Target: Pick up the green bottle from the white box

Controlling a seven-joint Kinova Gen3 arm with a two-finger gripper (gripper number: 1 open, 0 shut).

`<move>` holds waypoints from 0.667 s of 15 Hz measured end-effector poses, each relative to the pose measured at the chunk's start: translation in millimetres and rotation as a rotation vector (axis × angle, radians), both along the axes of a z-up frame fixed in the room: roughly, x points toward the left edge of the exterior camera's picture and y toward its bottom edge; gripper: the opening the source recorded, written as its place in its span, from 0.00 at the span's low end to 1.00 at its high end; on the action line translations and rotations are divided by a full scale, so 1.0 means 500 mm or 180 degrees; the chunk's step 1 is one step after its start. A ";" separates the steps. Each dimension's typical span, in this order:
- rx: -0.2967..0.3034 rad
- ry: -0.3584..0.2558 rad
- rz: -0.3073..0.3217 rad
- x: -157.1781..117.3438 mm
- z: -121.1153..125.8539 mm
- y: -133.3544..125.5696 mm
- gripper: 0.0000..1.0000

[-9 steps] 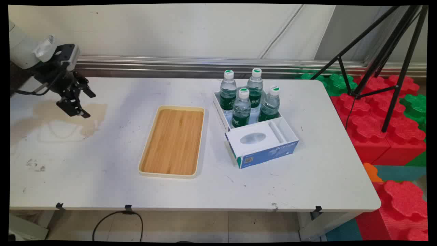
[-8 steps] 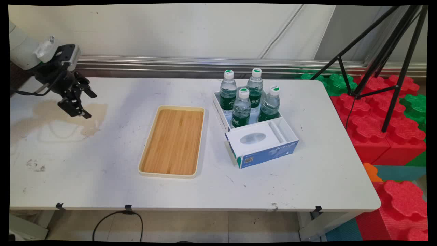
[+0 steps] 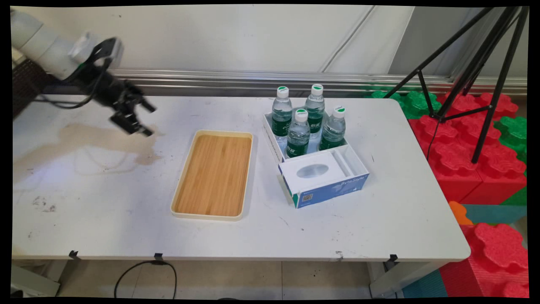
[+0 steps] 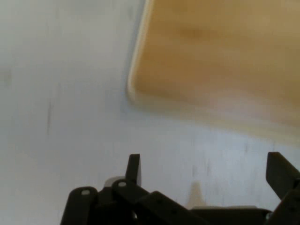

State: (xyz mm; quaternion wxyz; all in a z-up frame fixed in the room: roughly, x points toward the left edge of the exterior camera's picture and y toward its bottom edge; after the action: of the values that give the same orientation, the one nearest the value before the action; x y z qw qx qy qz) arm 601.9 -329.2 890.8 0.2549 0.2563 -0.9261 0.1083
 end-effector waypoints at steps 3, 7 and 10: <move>-0.0223 0.0370 -0.0025 -0.074 0.038 -0.047 1.00; -0.0407 0.0674 -0.0061 -0.151 0.071 -0.103 1.00; -0.0457 0.0800 -0.0080 -0.197 0.079 -0.140 1.00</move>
State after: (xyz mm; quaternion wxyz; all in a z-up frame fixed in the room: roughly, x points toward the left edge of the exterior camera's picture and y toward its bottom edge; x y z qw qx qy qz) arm 503.3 -399.2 930.2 0.3879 0.2374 -0.8798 0.1382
